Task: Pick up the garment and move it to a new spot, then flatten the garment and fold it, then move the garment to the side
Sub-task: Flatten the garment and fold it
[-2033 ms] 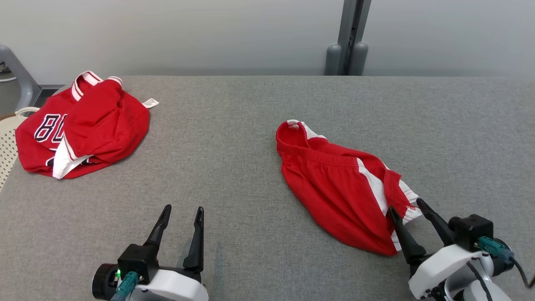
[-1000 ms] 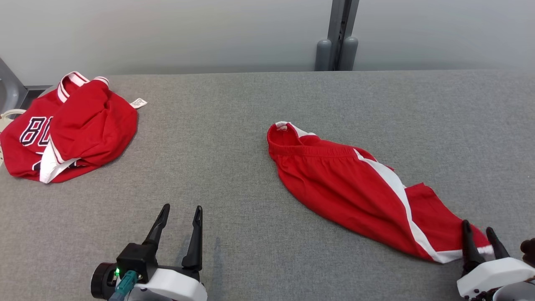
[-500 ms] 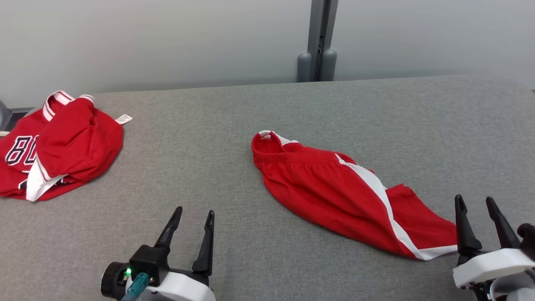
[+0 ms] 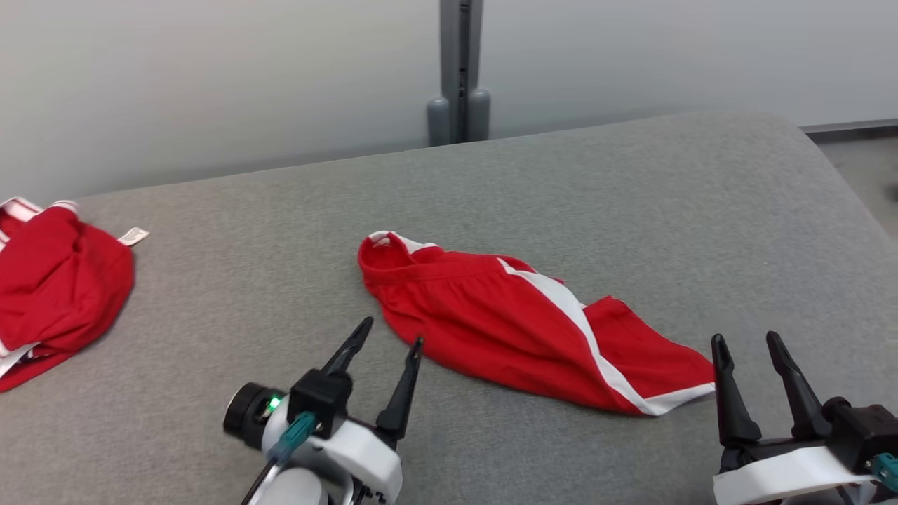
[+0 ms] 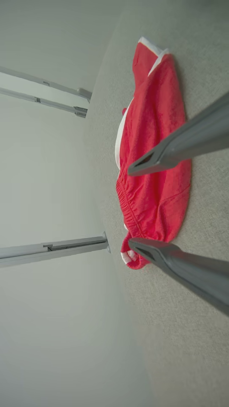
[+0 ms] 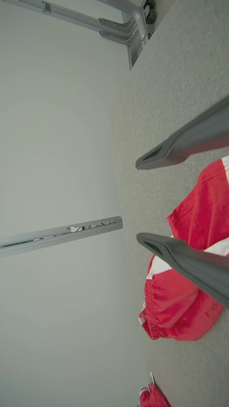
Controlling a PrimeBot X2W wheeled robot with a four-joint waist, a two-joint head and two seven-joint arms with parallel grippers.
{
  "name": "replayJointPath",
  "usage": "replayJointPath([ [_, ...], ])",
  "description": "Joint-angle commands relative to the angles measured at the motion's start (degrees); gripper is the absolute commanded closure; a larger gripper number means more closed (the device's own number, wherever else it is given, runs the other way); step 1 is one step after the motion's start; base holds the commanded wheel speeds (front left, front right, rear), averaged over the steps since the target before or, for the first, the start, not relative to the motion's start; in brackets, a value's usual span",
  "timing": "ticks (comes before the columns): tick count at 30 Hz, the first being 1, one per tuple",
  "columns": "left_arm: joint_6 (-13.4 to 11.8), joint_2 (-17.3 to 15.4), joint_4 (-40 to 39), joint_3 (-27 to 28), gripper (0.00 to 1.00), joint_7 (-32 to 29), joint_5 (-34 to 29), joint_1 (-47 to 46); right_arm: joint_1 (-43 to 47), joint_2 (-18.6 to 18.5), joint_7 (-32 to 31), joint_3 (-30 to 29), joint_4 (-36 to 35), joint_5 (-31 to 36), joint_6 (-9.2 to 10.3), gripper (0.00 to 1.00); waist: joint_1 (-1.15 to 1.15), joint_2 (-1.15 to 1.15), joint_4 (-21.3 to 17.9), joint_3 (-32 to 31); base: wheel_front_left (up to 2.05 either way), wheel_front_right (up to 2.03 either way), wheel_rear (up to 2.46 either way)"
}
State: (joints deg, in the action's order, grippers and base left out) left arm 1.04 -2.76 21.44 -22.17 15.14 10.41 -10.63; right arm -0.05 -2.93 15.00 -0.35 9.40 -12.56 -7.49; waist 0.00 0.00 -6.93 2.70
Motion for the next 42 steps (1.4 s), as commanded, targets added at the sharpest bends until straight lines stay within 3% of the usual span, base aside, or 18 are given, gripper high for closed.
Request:
replayJointPath([
  [1, 0.8, -0.2, 1.7, -0.9, 0.0, 0.0, -0.6, -2.5, 0.1, -0.1, 0.3, 0.1, -0.4, 0.0, -0.02, 0.0, 0.0, 0.0, -1.7, 0.2, 0.0, 0.0, 0.0],
  [9, 3.3, -0.3, 15.5, -6.9, 0.0, -9.6, 1.3, -17.7, -1.2, -0.1, 0.3, 1.1, -0.8, -0.7, -0.02, 0.0, 0.0, 0.0, -5.5, 2.5, 0.0, 0.0, 0.0],
  [17, 4.5, -0.3, 24.0, -11.0, 0.0, -17.6, 4.5, -30.4, -3.3, -0.1, 0.3, 2.9, -0.8, -1.9, -0.02, 0.0, 0.0, 0.0, -8.8, 6.6, 0.0, 0.0, 0.0],
  [24, 5.0, -0.3, 29.6, -15.4, 0.0, -22.0, 6.6, -36.8, -5.0, -0.1, 0.3, 4.1, -0.3, -2.5, -0.02, 0.0, 0.0, 0.0, -11.0, 9.4, 0.0, 0.0, 0.0],
  [38, 6.3, -0.3, 35.2, -26.0, 0.0, -34.0, 7.8, -43.9, -5.9, -0.1, 0.3, 5.6, 0.5, -3.6, -0.02, 0.0, 0.0, 0.0, -11.7, 10.7, 0.0, 0.0, 0.0],
  [39, 6.4, -0.3, 35.1, -26.6, 0.04, -34.7, 8.2, -43.9, -6.0, -0.1, 0.3, 5.7, 0.5, -3.6, -0.02, 0.0, 0.0, 0.0, -11.7, 10.7, 0.0, 0.0, 0.0],
  [40, 6.5, -0.3, 35.1, -27.3, 0.35, -35.7, 8.8, -43.6, -6.0, -0.1, 0.3, 5.7, 0.5, -3.7, -0.02, 0.0, 0.0, 0.0, -11.7, 10.7, 0.0, 0.0, 0.0],
  [41, 6.4, -0.3, 34.9, -28.1, 0.55, -36.8, 9.3, -43.1, -6.0, -0.1, 0.3, 5.6, 0.5, -3.8, -0.02, 0.0, 0.0, 0.0, -11.6, 10.6, 0.0, 0.0, 0.0],
  [42, 6.4, -0.2, 34.5, -29.1, 0.61, -37.8, 10.0, -42.7, -6.0, -0.1, 0.3, 5.6, 0.5, -3.8, -0.02, 0.0, 0.0, 0.0, -11.5, 10.6, 0.0, 0.0, 0.0],
])
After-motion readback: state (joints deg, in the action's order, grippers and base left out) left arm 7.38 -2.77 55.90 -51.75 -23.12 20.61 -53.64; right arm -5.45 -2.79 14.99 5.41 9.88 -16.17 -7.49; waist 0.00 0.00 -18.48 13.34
